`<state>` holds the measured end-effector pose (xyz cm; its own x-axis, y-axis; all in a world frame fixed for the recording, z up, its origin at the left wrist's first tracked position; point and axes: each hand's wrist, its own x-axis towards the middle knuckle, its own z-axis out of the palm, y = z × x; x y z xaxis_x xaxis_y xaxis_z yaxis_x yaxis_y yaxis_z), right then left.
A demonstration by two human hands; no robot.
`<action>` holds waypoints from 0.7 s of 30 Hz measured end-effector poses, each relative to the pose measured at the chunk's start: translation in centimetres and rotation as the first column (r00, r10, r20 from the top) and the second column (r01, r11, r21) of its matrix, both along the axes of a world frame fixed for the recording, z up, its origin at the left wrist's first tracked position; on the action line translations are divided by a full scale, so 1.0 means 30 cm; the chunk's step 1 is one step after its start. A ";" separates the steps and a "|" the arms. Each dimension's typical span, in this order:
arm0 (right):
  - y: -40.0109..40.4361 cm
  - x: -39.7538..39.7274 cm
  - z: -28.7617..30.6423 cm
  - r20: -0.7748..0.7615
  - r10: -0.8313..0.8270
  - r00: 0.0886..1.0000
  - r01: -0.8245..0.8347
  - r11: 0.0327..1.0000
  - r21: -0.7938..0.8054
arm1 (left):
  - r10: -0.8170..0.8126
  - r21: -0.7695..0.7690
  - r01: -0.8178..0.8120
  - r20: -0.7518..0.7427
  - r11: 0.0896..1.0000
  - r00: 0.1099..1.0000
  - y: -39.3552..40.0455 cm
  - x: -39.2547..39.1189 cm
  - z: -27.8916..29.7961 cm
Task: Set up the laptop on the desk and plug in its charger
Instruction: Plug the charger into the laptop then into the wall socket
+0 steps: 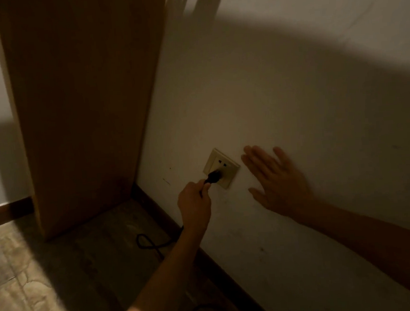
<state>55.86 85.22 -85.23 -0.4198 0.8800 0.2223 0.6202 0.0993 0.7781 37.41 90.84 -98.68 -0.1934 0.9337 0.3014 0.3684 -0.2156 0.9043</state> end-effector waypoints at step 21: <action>0.008 -0.016 -0.022 0.117 0.009 0.993 -0.018 0.997 0.072 | -0.028 0.215 0.036 -0.041 0.976 0.999 0.020 -0.038 0.018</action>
